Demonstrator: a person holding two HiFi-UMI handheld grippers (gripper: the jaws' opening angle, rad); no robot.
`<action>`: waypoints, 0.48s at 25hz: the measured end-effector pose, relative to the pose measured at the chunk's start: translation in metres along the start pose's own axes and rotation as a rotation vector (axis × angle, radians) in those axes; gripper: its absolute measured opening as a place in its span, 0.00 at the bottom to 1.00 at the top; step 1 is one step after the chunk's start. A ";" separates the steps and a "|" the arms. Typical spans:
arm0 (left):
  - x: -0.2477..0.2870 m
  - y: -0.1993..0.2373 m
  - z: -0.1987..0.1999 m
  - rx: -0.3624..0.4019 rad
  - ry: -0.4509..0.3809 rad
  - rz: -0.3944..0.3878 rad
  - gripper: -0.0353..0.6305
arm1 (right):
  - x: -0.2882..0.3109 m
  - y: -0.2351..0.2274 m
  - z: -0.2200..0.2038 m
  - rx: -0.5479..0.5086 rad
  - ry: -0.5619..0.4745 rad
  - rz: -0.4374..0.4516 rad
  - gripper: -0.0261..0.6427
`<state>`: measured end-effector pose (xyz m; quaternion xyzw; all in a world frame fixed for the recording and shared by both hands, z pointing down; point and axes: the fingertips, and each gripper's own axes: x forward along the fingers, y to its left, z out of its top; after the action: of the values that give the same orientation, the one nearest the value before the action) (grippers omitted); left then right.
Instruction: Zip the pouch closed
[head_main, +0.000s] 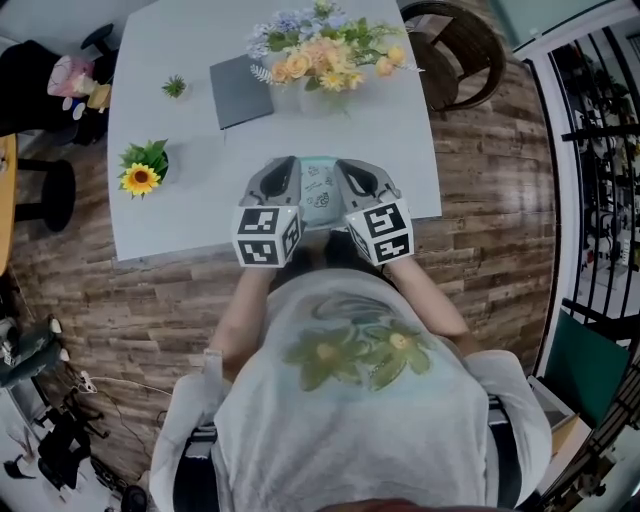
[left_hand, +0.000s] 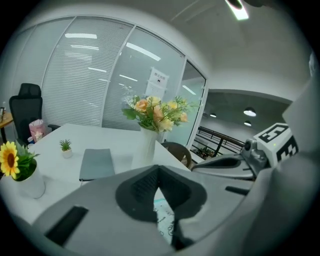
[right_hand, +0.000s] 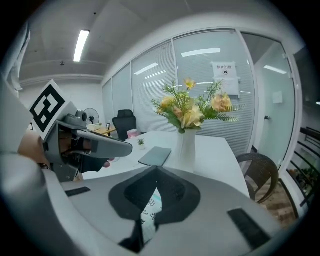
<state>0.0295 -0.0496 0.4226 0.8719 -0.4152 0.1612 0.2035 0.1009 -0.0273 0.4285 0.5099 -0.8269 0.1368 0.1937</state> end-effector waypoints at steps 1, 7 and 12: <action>-0.002 -0.002 0.001 0.000 -0.005 -0.006 0.06 | -0.002 0.002 0.003 0.002 -0.007 -0.002 0.06; -0.012 -0.011 0.005 0.030 -0.019 -0.040 0.06 | -0.009 0.017 0.011 0.000 -0.024 0.003 0.06; -0.016 -0.011 0.005 0.053 -0.033 -0.052 0.06 | -0.013 0.023 0.013 -0.003 -0.032 -0.001 0.06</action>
<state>0.0292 -0.0349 0.4083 0.8900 -0.3913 0.1525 0.1774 0.0831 -0.0124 0.4099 0.5121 -0.8299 0.1274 0.1812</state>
